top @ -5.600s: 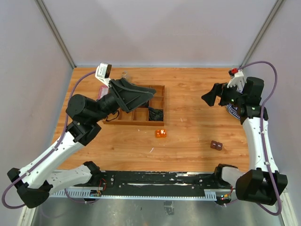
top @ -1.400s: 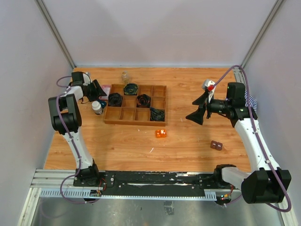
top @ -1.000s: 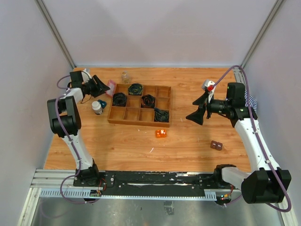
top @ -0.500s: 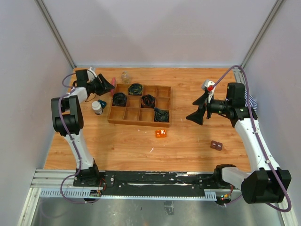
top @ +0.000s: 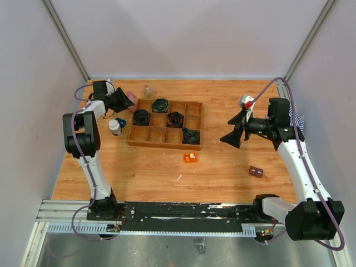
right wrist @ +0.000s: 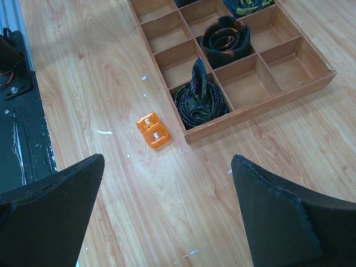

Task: Sort the pills into containers
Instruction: Pick up the pill container at the center of the board.

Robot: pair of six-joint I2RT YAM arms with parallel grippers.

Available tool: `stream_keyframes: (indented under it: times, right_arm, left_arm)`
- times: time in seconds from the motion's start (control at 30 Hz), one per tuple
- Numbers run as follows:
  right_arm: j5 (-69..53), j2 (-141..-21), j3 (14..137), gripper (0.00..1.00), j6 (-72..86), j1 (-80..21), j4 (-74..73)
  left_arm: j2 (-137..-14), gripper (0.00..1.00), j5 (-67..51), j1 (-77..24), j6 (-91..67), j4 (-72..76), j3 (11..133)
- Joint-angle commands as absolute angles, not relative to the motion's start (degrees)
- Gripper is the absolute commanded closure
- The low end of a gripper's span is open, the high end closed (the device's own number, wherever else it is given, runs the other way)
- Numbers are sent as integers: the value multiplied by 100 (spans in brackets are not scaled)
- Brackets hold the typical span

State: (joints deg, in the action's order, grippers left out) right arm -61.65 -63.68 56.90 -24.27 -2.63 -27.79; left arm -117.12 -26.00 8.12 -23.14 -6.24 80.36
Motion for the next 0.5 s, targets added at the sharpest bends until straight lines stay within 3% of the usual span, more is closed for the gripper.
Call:
stream_keyframes:
  times: [0.0,0.27,0.47]
  right_arm:
    - [-6258,-6379,5697,2,-2531,-322,-2840]
    - [-6254,-6396,5704,2,-2560,-325,-2875]
    - [-6246,-6393,5704,2,-2574,-325,-2877]
  left_arm:
    - [-11940,54,-2497,799,-2164,-627,8404]
    - [-12383,58,-2631,751,-2076,-846,8825]
    - [-12434,78,-2596,738,-2087,-784,8912]
